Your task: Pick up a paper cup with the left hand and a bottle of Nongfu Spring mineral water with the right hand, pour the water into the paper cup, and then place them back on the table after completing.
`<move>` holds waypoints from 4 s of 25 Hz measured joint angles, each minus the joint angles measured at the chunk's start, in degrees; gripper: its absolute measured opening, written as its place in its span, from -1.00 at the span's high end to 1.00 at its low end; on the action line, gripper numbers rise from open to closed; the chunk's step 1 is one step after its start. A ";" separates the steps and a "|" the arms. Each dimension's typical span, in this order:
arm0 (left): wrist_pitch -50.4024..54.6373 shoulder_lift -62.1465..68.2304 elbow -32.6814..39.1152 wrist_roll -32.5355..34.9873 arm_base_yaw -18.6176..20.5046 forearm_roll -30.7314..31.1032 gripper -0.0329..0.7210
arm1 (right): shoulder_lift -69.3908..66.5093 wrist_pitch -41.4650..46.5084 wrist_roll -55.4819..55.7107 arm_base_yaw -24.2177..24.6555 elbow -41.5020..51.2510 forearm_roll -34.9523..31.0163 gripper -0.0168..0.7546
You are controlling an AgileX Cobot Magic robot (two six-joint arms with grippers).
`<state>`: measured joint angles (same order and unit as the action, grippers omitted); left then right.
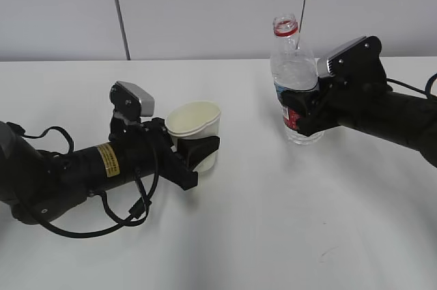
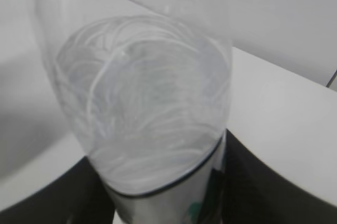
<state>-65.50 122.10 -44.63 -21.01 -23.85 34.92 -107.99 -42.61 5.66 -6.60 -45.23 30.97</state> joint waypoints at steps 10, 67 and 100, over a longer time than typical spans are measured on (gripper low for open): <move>0.06 -0.44 -3.03 -4.91 -0.67 5.55 -0.03 | 0.57 0.13 -5.20 0.00 0.00 3.32 -0.02; 1.00 -0.54 -4.21 -6.19 -5.11 7.56 -0.03 | 0.57 -2.80 -56.31 0.00 0.00 -2.28 -0.01; 1.82 -0.54 -4.21 -6.19 -5.11 8.48 -0.03 | 0.57 -5.02 -69.48 -1.09 0.00 -6.00 -0.01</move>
<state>-63.68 121.55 -48.84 -27.21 -28.96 43.39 -107.43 -47.63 -63.82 -7.69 -45.23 24.97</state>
